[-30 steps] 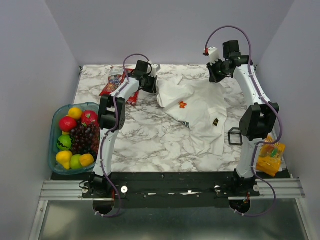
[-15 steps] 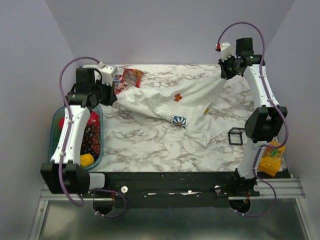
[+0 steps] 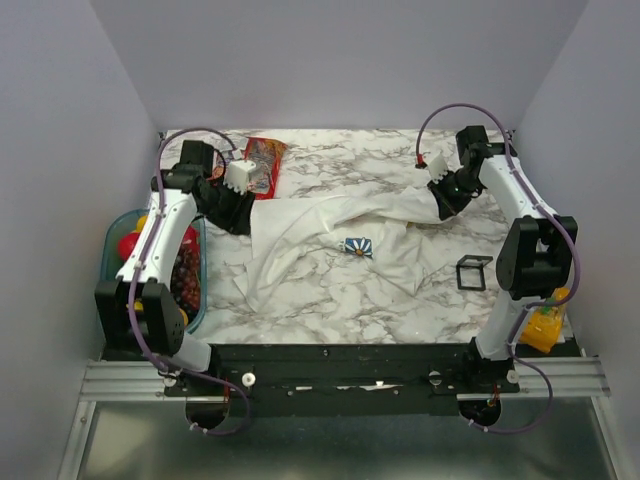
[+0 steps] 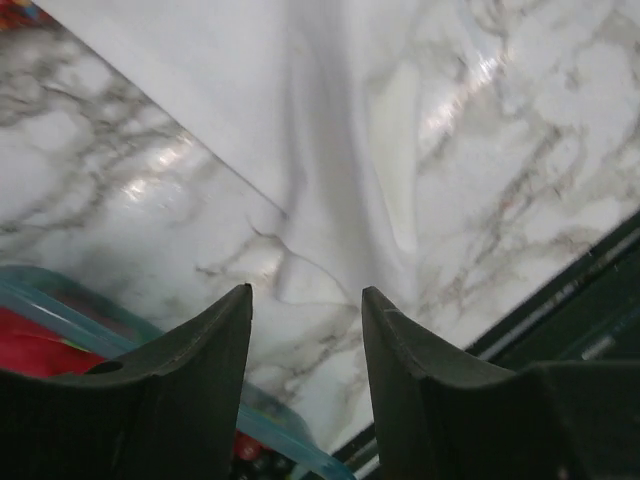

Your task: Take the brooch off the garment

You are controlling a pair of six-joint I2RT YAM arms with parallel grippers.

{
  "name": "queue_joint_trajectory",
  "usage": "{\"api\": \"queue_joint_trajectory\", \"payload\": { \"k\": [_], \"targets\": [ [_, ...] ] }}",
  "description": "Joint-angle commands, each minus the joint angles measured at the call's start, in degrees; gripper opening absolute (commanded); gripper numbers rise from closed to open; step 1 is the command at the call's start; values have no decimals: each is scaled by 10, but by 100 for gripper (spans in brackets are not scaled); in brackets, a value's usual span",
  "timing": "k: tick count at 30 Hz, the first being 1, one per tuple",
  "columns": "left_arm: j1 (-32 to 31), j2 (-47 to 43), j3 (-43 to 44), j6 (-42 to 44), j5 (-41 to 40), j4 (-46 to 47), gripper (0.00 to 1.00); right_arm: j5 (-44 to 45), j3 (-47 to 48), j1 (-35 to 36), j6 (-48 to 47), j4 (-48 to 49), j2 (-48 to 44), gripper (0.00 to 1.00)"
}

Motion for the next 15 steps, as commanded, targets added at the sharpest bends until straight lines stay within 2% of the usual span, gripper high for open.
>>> {"api": "queue_joint_trajectory", "payload": {
  "k": [1,3,6,10,12,15],
  "targets": [
    [-2,114,91,-104,-132,190,55,-13,23,0,19,-9,14,0],
    [-2,185,151,-111,-151,189,51,-29,29,1,33,-10,16,0],
    [-3,259,192,-114,-146,185,50,-32,29,1,36,1,10,0],
    [-7,325,218,-109,-130,188,53,-28,49,1,37,-6,17,0],
    [-9,354,234,-110,-138,192,58,-30,58,1,40,-6,19,0],
    [-9,392,267,-110,-140,178,59,-35,62,1,43,-6,21,0]
  ]
}}
